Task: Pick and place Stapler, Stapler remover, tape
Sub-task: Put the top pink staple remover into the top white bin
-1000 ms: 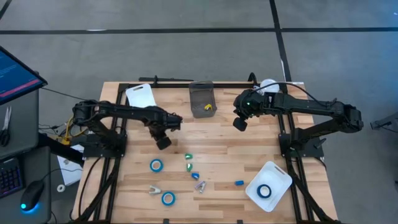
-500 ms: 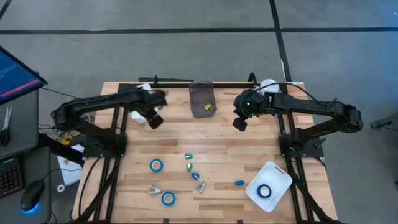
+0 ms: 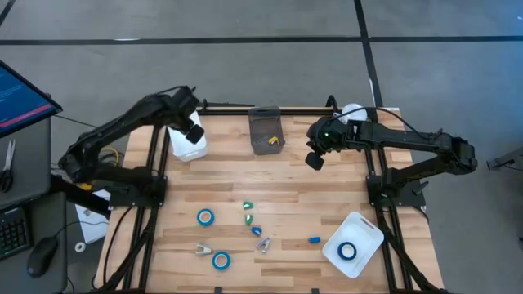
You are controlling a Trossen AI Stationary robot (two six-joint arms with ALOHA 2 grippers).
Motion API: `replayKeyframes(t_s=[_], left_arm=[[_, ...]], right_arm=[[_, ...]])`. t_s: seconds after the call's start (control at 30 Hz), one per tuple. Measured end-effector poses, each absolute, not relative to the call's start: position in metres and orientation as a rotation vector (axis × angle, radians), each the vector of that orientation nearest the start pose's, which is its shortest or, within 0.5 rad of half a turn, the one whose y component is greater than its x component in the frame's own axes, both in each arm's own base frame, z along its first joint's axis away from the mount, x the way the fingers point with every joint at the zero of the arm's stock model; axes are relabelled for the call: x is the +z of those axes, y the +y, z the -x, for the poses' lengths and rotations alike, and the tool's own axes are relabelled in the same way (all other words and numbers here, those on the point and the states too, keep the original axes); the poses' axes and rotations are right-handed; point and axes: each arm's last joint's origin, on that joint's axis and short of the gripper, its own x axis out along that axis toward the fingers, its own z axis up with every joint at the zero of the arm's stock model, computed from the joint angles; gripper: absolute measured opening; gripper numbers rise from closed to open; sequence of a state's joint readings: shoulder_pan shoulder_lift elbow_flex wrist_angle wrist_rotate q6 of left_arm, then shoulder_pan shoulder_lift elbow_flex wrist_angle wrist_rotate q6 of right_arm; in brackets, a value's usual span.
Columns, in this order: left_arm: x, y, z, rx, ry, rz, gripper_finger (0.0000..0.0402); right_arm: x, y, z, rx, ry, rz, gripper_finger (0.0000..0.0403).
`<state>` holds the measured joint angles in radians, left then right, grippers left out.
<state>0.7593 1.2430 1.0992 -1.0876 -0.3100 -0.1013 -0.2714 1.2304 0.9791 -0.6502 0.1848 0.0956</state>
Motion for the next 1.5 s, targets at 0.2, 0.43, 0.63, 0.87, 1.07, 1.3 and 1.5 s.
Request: replayKeyframes(t_s=[0.2,0.43,0.63,0.87,1.07,1.3,1.5], left_arm=[[0.263,0.181,-0.152,1.012,1.255,0.457,0.0077],[0.217,0.190,-0.154,0.973,1.323,0.541,0.0077],[0.197,0.192,-0.156,0.963,1.314,0.554,0.0078],[0.181,0.195,-0.159,0.952,1.331,0.570,0.0079],[0.176,0.198,-0.161,0.952,1.328,0.568,0.0088],[0.177,0.200,-0.163,0.960,1.297,0.558,0.0110],[0.177,0.201,-0.163,0.970,1.291,0.549,0.0131]], right_arm=[[0.274,-0.070,-0.233,-0.468,0.888,-0.127,0.0001],[0.274,-0.070,-0.233,-0.467,0.888,-0.126,0.0001],[0.274,-0.070,-0.233,-0.467,0.888,-0.126,0.0001],[0.274,-0.070,-0.233,-0.467,0.888,-0.126,0.0001],[0.274,-0.070,-0.233,-0.464,0.890,-0.120,0.0001],[0.274,-0.070,-0.233,-0.460,0.893,-0.111,0.0001],[0.274,-0.070,-0.233,-0.459,0.893,-0.111,0.0001]])
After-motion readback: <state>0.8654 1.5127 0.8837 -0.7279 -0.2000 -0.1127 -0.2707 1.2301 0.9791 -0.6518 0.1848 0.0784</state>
